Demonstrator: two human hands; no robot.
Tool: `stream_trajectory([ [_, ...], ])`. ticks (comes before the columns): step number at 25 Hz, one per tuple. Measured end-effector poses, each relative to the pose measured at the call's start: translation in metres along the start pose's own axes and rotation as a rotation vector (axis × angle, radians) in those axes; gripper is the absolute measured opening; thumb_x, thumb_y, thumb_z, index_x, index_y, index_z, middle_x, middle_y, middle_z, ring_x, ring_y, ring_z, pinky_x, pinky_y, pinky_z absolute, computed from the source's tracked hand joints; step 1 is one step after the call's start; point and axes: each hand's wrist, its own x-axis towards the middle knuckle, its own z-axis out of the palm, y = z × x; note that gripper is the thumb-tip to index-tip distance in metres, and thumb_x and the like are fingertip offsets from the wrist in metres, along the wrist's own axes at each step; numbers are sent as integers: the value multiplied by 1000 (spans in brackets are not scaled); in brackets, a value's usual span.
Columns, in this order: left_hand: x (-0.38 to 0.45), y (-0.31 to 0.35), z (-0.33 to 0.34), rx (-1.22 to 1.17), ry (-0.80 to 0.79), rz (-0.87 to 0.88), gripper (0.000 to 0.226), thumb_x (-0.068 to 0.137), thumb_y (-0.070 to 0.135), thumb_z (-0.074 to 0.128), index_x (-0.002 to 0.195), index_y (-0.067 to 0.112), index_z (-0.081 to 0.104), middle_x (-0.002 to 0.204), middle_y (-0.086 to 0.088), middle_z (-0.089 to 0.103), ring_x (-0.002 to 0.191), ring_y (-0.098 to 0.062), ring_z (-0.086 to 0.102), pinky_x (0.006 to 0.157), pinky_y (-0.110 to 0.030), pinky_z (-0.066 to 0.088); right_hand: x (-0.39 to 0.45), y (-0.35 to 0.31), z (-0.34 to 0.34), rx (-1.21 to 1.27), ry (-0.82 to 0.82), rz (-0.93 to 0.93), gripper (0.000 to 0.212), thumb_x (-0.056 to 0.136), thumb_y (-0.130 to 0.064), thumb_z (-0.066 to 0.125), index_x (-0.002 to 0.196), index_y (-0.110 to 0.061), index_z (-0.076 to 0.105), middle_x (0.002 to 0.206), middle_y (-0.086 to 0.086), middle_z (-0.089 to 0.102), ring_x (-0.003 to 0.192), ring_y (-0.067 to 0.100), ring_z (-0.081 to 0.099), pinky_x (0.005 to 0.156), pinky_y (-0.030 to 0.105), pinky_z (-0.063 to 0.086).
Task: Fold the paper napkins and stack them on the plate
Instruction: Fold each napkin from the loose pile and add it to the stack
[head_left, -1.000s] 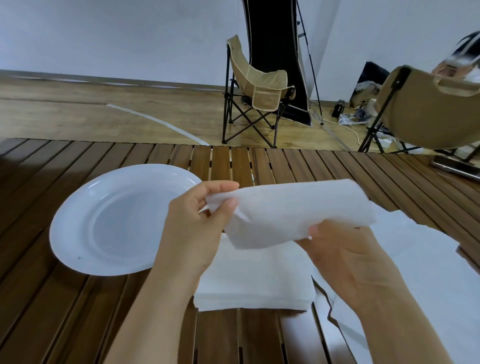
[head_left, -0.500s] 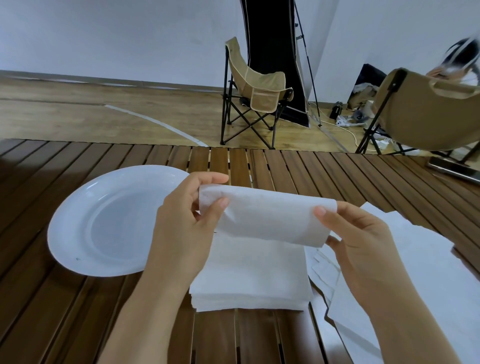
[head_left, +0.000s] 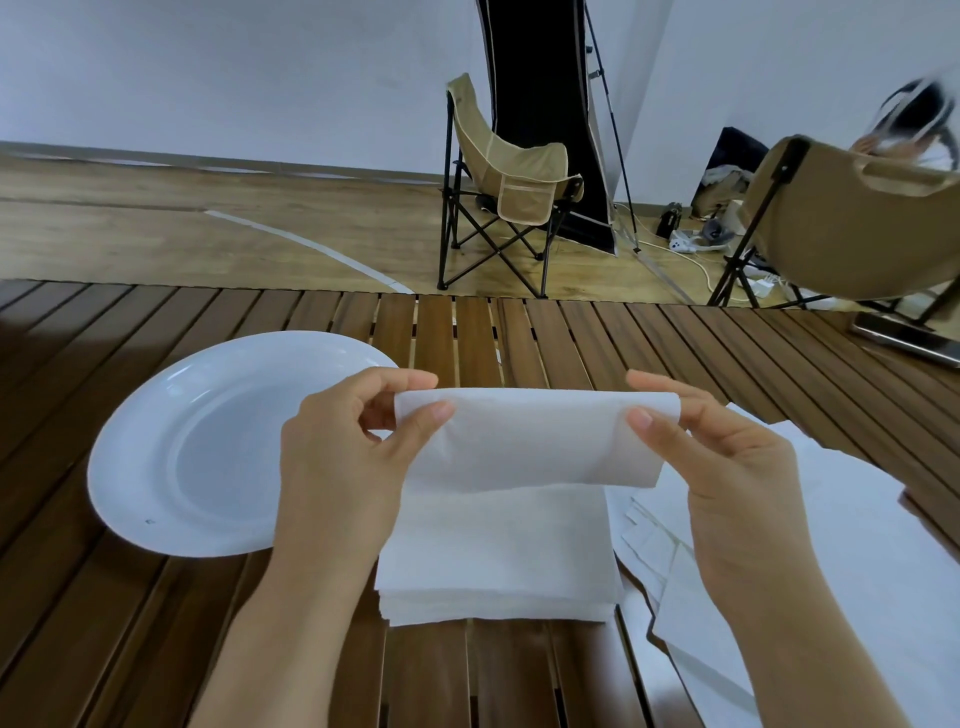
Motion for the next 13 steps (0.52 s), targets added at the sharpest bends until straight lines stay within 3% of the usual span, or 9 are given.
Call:
stream_trajectory([
  [3,-1,-1,-1,33,5,4,15,79,43,66,91,35,69,80,18,65,76,-3,59,67,-15,44,-2,-2,1,-47,55,-7,10,80,-9,70,88,-13,76,84,-1,75,77,5,66,62,17,53],
  [8,0,2,-1,40,-1,2,9,85,41,59,85,35,66,78,21,62,77,-3,57,64,-10,38,-2,-5,3,-54,83,42,7,77,-15,73,82,-19,77,78,-3,74,76,7,66,63,20,55],
  [11,0,4,0,40,-13,5,8,86,40,59,85,35,65,79,23,61,77,-2,57,64,-9,38,-2,-3,4,-52,123,84,8,75,-26,75,79,-19,78,82,3,74,89,24,68,80,40,57],
  [13,0,3,0,23,-6,-7,7,85,41,61,89,36,65,79,21,62,77,-1,58,64,-9,40,-3,-3,5,-61,143,98,6,76,-24,75,79,-19,78,83,5,74,91,30,68,85,47,56],
])
